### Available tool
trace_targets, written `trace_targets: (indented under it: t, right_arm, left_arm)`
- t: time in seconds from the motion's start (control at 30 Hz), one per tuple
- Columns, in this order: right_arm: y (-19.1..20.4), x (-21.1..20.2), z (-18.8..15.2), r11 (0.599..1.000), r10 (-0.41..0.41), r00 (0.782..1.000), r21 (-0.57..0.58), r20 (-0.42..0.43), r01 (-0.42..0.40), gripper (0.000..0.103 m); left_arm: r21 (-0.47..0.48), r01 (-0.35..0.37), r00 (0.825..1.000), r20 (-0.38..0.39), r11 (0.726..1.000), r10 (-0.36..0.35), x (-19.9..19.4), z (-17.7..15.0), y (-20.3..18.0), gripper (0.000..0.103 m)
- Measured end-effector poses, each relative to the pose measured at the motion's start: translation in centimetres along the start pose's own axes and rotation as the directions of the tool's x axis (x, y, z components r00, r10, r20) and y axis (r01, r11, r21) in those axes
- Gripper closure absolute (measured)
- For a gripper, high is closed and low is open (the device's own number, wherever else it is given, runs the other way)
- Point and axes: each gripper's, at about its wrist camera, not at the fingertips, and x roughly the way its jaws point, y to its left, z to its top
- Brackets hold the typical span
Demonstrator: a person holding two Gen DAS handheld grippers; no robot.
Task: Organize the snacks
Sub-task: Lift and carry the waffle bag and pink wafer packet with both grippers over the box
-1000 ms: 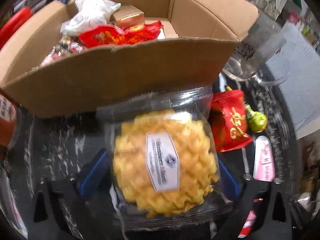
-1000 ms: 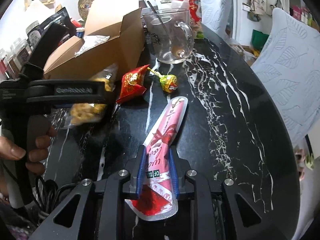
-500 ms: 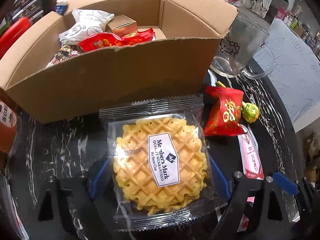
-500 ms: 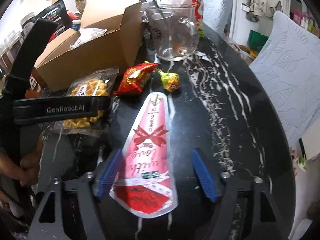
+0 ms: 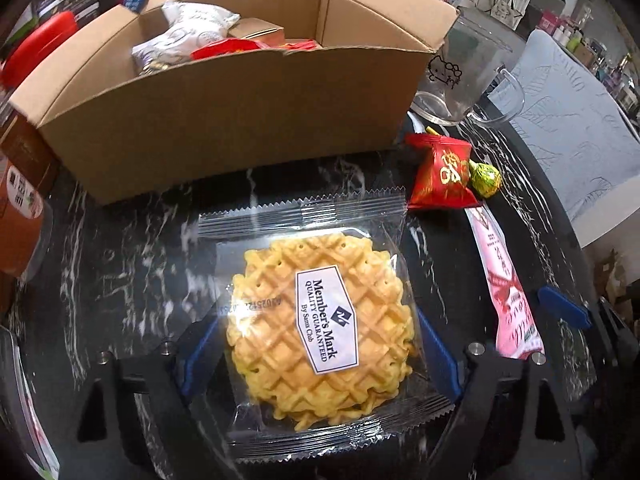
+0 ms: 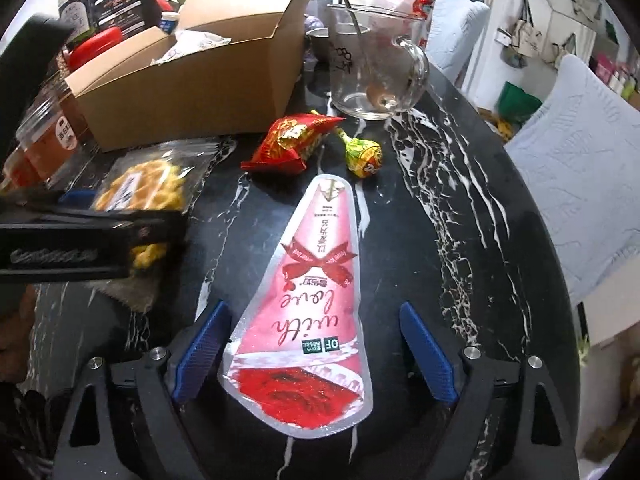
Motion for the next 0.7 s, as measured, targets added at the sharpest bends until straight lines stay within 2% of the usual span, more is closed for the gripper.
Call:
trace_targets:
  t: [0.03,0.07,0.1,0.17,0.4,0.47,0.57,0.7]
  right_arm:
    - [-0.1,-0.1,0.0,1.000,-0.007,1.000,0.005,0.010,0.007,0.029]
    - [-0.2,-0.2,0.0,1.000,-0.014,1.000,0.013,0.021,0.013,0.053]
    - [-0.4,-0.5,0.1,0.999,-0.029,0.999,0.027,0.034,0.028,0.053]
    - [-0.5,-0.5,0.2,0.998,-0.044,0.998,0.041,0.039,0.043,0.062]
    - [-0.4,-0.7,0.2,0.997,-0.043,0.998,0.066,0.039,0.041,0.067]
    - [-0.5,-1.0,0.0,0.996,-0.020,0.999,0.091,0.042,0.016,0.069]
    - [-1.0,-1.4,-0.4,0.985,0.065,0.995,0.155,0.077,-0.076,0.070]
    - [-0.6,-1.8,-0.7,0.975,0.105,0.990,0.188,0.093,-0.121,0.070]
  left_arm:
    - [-0.003,0.001,1.000,0.001,1.000,-0.001,-0.2,-0.1,0.3,0.017]
    - [-0.004,-0.001,1.000,0.006,1.000,0.001,-0.4,-0.4,0.6,0.017]
    - [-0.001,-0.006,1.000,0.011,1.000,0.006,-0.5,-0.3,0.9,0.017]
    - [0.002,-0.020,1.000,0.022,1.000,0.020,-0.5,-0.3,1.1,0.017]
    - [-0.021,0.012,1.000,0.023,1.000,-0.012,-1.8,-1.1,2.7,0.017]
    - [-0.027,0.014,0.999,0.031,1.000,-0.013,-2.0,-1.3,2.9,0.017]
    - [-0.047,0.012,0.999,0.034,0.999,-0.010,-1.8,-1.5,3.2,0.017]
    - [-0.053,0.005,0.999,0.051,0.999,-0.002,-2.2,-1.7,3.2,0.017]
